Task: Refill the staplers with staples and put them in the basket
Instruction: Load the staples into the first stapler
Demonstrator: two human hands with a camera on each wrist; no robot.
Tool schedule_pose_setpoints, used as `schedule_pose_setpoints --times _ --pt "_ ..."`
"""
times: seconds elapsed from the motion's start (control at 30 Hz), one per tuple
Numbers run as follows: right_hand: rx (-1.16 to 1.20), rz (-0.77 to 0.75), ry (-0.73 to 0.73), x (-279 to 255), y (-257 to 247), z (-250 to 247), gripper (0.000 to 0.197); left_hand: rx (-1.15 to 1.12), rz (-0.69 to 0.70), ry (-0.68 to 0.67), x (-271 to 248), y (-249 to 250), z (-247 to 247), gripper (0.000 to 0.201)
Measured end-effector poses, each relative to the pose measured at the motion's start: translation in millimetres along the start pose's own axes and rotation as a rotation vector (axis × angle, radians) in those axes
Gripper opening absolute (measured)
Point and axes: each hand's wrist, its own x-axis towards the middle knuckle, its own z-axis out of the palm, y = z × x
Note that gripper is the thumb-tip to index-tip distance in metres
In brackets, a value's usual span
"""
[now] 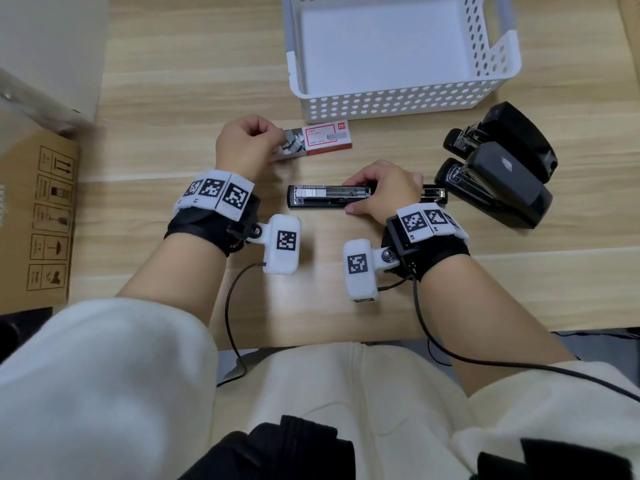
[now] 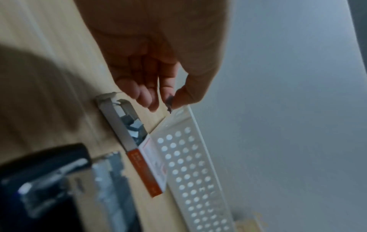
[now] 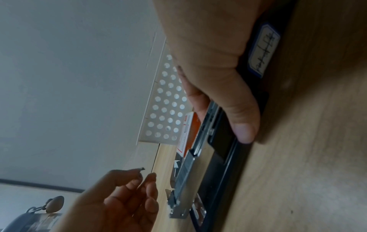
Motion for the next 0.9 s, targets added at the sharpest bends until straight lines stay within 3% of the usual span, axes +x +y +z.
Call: schedule_pose_setpoints --times 0.17,0.33,0.53,0.77,0.9 --pt "-0.028 0.004 -0.02 1 -1 1 0.032 -0.231 -0.064 -0.141 -13 -1 -2 0.029" --pt "-0.032 0.014 -0.015 0 -2 2 0.033 -0.428 -0.132 -0.252 -23 3 2 0.017" --pt "-0.018 0.014 -0.003 0 -1 2 0.034 -0.637 -0.205 -0.381 -34 3 5 0.026" --pt "0.001 0.016 0.025 -1 1 4 0.032 -0.537 -0.118 -0.342 -42 7 12 0.02" --pt "-0.031 -0.001 0.023 0 1 5 0.034 -0.141 0.127 -0.278 -42 4 19 0.024"
